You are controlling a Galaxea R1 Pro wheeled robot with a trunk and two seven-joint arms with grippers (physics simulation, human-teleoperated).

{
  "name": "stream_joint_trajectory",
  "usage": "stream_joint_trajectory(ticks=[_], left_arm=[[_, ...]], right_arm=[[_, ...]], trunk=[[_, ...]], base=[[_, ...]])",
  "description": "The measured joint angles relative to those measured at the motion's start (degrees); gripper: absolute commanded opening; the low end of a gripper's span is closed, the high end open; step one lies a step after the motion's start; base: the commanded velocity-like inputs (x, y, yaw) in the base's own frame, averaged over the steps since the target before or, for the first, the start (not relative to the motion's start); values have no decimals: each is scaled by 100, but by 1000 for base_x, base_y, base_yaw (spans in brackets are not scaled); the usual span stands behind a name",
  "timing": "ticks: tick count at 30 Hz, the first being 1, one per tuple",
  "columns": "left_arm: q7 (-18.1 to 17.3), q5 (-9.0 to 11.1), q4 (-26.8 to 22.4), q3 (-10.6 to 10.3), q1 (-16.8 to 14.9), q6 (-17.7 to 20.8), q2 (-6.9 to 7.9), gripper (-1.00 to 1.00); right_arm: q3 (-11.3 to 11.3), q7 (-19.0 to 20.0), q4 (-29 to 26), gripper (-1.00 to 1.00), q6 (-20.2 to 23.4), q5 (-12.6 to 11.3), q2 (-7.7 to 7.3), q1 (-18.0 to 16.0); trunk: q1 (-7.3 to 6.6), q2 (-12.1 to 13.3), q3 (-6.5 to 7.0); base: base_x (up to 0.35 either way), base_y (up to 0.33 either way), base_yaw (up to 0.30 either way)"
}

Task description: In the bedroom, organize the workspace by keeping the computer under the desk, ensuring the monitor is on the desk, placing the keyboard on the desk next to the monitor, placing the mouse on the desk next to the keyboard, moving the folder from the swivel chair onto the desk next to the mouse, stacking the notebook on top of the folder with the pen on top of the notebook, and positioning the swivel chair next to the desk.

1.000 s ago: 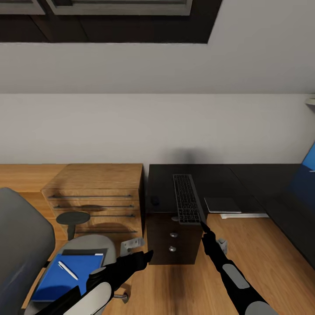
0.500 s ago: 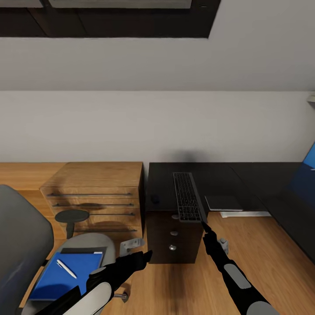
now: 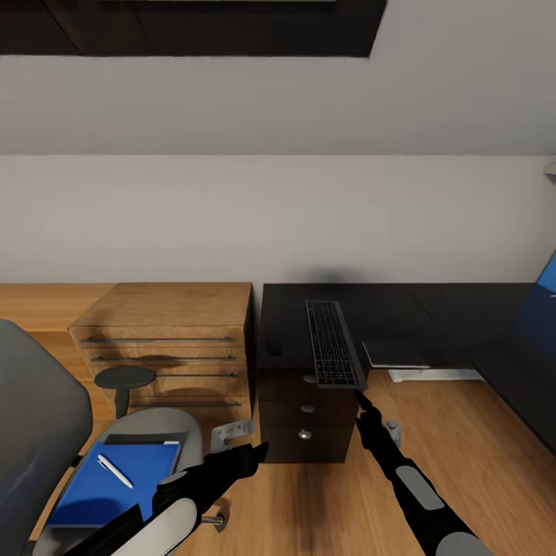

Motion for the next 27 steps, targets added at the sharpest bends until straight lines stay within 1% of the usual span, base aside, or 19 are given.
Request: stream_joint_trajectory(ticks=[6,12,17,23,27], left_arm=[[9,2,69,0,4,0,-34,100],[9,1,78,4,4,-4,-19,100],[1,0,205,2,4,-8,-18,100],[-1,-6,234,1,4,-9,-18,100],[0,-10,236,0,7,-9,-18,100]], right_arm=[[-1,0,4,100,9,17,0,0],[-1,0,4,100,9,28,-6,0],[8,-3,4,100,8,38,-2,0],[14,4,8,100,9,38,-1,0],[16,7,11,100,4,36,11,0]], trunk=[[132,-241,-108],[133,-242,-108],[132,-242,-108],[130,-242,-108],[132,-242,-108]], base=[[0,0,0],[0,0,0],[15,0,0],[189,-77,0],[72,-36,0]])
